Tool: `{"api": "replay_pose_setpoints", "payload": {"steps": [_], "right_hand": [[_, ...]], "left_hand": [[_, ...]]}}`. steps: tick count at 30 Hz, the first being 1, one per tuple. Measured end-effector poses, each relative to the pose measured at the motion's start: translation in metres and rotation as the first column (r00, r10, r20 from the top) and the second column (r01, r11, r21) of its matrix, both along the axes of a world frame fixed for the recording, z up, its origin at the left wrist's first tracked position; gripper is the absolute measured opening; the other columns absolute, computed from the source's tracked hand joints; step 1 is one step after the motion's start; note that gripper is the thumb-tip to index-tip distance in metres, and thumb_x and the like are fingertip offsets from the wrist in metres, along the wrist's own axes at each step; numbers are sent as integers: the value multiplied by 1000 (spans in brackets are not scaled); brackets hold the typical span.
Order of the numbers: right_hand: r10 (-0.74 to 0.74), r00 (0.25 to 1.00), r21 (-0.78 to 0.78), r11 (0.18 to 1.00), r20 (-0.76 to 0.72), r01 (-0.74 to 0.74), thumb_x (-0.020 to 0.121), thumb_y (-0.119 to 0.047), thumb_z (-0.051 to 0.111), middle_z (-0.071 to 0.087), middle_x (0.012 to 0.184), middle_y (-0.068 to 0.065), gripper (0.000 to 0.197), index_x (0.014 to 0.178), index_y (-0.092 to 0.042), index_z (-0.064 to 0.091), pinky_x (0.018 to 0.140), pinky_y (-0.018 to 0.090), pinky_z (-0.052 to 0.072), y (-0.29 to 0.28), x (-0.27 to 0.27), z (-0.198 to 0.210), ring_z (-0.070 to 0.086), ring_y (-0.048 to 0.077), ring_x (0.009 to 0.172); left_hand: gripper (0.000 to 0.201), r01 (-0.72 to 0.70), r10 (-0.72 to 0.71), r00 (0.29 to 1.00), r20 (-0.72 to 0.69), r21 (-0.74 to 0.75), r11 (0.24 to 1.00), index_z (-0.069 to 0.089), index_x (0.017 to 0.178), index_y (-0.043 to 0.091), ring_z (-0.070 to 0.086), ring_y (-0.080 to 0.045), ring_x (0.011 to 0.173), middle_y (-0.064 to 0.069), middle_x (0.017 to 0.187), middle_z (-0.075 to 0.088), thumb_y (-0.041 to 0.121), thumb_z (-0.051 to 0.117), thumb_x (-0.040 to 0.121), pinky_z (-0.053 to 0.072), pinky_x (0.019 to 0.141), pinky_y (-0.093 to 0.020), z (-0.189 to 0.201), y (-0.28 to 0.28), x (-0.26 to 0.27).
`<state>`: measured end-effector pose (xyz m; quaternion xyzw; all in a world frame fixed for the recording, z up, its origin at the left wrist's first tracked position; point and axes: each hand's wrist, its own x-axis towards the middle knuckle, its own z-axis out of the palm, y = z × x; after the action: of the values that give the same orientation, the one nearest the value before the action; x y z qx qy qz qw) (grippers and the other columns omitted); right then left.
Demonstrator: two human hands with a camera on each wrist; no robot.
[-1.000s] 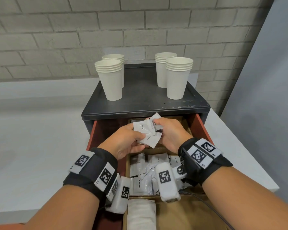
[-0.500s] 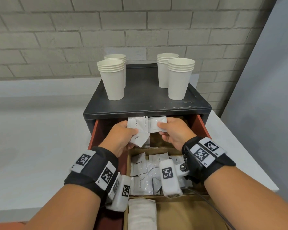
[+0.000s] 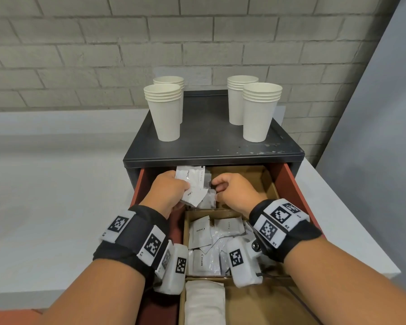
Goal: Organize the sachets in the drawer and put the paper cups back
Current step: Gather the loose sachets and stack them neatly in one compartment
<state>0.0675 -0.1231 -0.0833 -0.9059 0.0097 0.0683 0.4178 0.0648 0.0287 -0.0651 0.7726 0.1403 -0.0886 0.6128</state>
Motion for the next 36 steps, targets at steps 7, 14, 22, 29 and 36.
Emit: {"api": "replay_pose_setpoints", "payload": {"steps": [7,14,22,29,36], "right_hand": [[-45,988,89,994,-151,59,86,3,52,62,117,20,30,114,1,62,93,36,51,1,2,-2,60,24,99],[28,958,273,961,-286,53,85,8,49,53,128,30,38,123,11,51,90,33,50,4,-1,0,57,37,115],[-43,986,439,892,-162,111,93,-22,55,65,112,11,23,111,-8,61,71,22,50,2,-12,22,60,15,87],[-227,974,237,948,25,215,85,-10,63,62,85,2,7,79,-13,62,69,28,50,-3,-1,10,59,17,80],[39,996,324,946,-78,-11,85,-15,58,50,80,10,18,70,-12,51,67,31,42,7,-12,17,50,22,77]], "left_hand": [[31,18,-18,1000,0,43,999,53,124,13,61,-22,92,-13,122,63,7,51,94,44,55,-23,-1,-1,0],[31,33,-33,999,2,69,997,52,125,13,61,-21,93,-13,124,62,8,51,94,45,56,-22,0,-2,-2],[31,215,-217,976,-12,201,956,55,122,8,60,-22,91,-14,117,62,6,55,91,46,58,-21,1,-6,-6],[18,190,-192,981,-17,247,950,57,102,12,59,-22,89,-8,101,57,0,55,89,48,55,-21,-3,-4,-6],[21,255,-267,963,41,191,948,56,75,16,56,-15,64,-7,80,59,-2,57,86,44,46,-18,-3,-6,-7]]}}
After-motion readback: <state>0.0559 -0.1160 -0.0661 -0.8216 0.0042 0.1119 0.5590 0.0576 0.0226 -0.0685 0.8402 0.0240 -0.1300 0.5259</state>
